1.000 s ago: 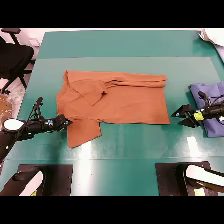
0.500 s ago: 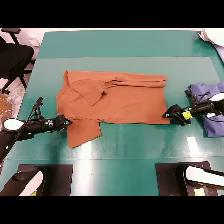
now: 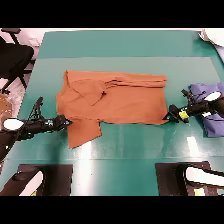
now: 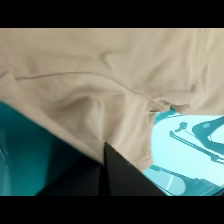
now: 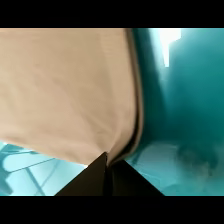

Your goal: Fold the shirts.

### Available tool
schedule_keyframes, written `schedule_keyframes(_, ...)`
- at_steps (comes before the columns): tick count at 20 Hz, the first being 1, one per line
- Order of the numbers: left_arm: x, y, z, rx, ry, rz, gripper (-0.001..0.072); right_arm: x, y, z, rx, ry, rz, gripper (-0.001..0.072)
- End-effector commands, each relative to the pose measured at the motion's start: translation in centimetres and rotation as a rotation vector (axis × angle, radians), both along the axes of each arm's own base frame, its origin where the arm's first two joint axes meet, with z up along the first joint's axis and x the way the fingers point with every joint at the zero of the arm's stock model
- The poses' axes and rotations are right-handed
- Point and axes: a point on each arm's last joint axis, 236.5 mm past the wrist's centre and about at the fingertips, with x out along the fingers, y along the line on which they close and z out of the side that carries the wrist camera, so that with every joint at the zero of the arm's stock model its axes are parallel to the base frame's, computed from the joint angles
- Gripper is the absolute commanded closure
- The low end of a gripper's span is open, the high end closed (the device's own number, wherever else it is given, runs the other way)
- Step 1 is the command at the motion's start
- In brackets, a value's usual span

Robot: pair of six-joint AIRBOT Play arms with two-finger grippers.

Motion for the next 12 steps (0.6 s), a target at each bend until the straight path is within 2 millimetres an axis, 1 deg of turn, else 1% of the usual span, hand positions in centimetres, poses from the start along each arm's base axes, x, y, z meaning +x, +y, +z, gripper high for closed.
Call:
schedule_keyframes(1,0.5,-0.3,1.5,-0.005,-0.028,-0.029,0.0685,1.6,1.6,2.6,0.077,-0.1,-0.016,0.0698)
schedule_keyframes(2,1.0,-0.5,2.8,0.001,-0.066,-0.056,0.0685,2.8,1.9,4.4,0.092,-0.173,-0.042,0.0699)
schedule_keyframes(4,2.3,-0.8,6.5,0.021,-0.169,-0.118,0.0686,4.7,2.0,8.4,0.089,-0.332,-0.083,0.0699)
schedule_keyframes(5,2.9,-0.9,8.5,0.025,-0.214,-0.14,0.0686,5.4,1.9,10.9,0.074,-0.42,-0.096,0.07)
schedule_keyframes(6,3.6,-1.0,11.0,0.033,-0.271,-0.153,0.0686,5.9,1.6,13.5,0.048,-0.505,-0.095,0.07)
schedule_keyframes(7,4.2,-1.0,13.5,0.046,-0.335,-0.157,0.0686,6.2,1.5,16.6,0.02,-0.602,-0.092,0.07)
schedule_keyframes(9,5.2,-0.7,19.2,0.086,-0.488,-0.151,0.0686,6.5,1.1,23.1,-0.033,-0.79,-0.09,0.0701)
schedule_keyframes(10,5.5,-0.4,22.5,0.113,-0.579,-0.142,0.0686,6.4,1.0,26.1,-0.061,-0.873,-0.091,0.07)
schedule_keyframes(12,5.3,0.3,29.1,0.175,-0.759,-0.104,0.0686,5.4,1.3,31.8,-0.097,-1.02,-0.08,0.0701)
